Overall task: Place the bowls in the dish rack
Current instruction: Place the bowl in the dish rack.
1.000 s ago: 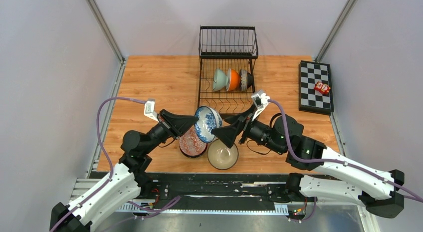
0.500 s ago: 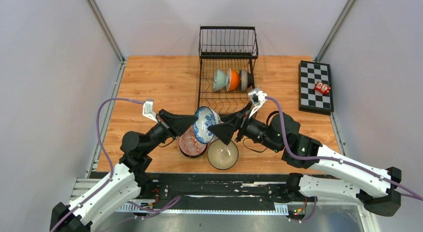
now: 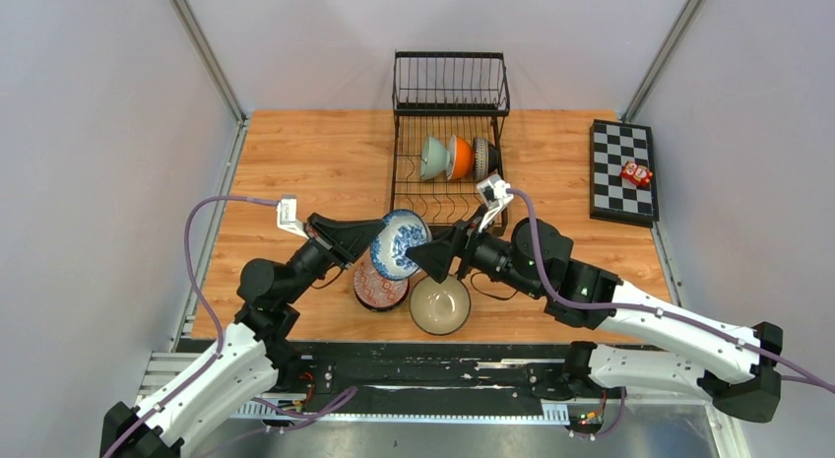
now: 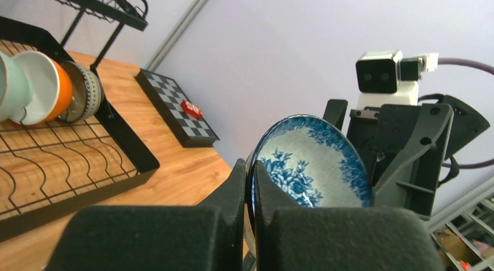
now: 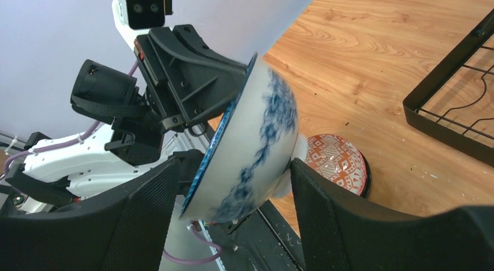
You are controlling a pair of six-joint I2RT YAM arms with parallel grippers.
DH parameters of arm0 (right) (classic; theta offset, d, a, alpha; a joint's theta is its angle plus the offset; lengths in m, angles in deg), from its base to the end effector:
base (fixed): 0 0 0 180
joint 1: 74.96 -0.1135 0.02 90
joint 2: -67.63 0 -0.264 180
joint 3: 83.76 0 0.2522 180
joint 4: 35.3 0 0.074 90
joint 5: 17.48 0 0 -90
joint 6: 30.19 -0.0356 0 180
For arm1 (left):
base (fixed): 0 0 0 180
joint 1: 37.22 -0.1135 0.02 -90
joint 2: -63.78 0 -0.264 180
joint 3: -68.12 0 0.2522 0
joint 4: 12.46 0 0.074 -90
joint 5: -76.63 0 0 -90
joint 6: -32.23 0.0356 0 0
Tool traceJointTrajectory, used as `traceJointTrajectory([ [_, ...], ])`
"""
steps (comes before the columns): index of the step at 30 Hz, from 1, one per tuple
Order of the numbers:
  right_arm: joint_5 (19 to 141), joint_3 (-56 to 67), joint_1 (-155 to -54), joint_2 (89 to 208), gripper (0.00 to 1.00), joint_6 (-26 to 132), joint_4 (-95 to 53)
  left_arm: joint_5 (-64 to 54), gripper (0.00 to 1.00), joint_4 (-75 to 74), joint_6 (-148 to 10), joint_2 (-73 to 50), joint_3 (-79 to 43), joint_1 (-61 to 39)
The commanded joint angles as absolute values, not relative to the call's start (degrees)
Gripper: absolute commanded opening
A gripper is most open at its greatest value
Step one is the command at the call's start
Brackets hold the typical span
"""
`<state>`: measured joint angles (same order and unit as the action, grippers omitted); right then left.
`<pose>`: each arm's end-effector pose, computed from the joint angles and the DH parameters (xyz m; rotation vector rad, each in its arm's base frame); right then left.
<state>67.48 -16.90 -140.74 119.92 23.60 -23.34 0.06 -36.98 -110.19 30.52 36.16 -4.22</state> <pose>0.0898 0.1920 0.3908 -0.3550 1.6491 1.3238 0.1223 -0.0893 0.2954 0.0095 1.3055 -1.4338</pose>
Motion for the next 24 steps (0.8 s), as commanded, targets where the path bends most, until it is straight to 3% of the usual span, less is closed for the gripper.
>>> traceJointTrajectory([
  [1,68.7,-16.2,-140.7,121.0,0.24,23.1,-25.8,3.4,0.0,-38.7,-110.9,30.7,35.9,-3.6],
  [8,68.1,-16.4,-140.7,121.2,0.03,23.1,-25.9,4.3,0.0,-38.1,-111.2,30.0,35.9,-3.6],
  [17,65.6,-18.3,-140.7,120.5,0.03,23.2,-24.3,5.0,0.0,-34.3,-110.9,29.1,35.9,-3.6],
  [21,61.9,-17.0,-140.7,120.5,0.03,25.7,-18.3,2.9,0.0,-23.6,-107.7,29.6,32.3,-3.6],
  [24,58.3,-16.6,-140.7,120.2,0.03,27.9,-14.7,0.6,0.09,-13.0,-104.2,29.7,28.2,-3.6],
])
